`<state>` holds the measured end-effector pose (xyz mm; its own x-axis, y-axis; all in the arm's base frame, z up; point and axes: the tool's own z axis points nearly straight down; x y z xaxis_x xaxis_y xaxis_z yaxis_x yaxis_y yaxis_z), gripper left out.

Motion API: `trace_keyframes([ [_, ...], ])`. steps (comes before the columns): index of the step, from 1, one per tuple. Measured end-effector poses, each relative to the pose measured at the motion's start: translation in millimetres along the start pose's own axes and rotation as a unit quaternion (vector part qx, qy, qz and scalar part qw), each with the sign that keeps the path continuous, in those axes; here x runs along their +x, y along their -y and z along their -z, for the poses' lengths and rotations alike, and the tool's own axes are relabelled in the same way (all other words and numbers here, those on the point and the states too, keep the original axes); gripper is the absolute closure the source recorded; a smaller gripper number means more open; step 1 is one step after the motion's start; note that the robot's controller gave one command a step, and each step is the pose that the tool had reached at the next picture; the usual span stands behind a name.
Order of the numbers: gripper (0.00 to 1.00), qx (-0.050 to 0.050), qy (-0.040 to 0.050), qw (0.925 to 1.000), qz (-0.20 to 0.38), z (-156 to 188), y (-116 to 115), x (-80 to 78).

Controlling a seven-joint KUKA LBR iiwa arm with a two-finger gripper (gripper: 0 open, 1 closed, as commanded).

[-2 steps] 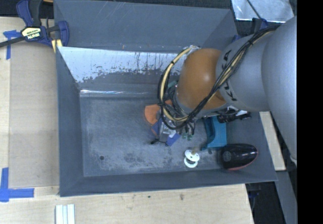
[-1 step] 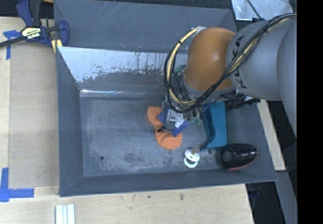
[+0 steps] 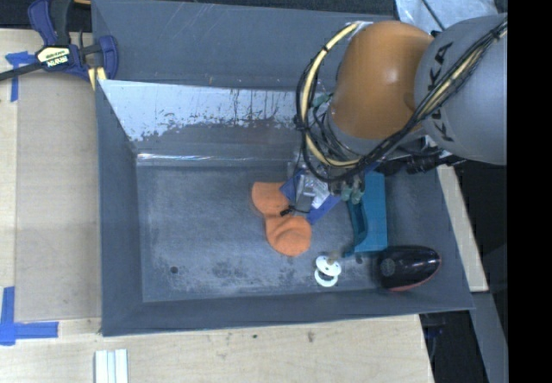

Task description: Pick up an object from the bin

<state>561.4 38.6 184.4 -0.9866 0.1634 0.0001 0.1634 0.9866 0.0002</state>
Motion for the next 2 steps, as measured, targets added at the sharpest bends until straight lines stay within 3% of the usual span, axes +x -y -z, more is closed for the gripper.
trace_keyframes([
  [1,1.00,-0.001,0.0042,1.0000,0.000,10.8,0.5,-4.3],
  [2,1.00,0.000,-0.0015,1.0000,-0.003,51.0,-16.9,-24.4],
])
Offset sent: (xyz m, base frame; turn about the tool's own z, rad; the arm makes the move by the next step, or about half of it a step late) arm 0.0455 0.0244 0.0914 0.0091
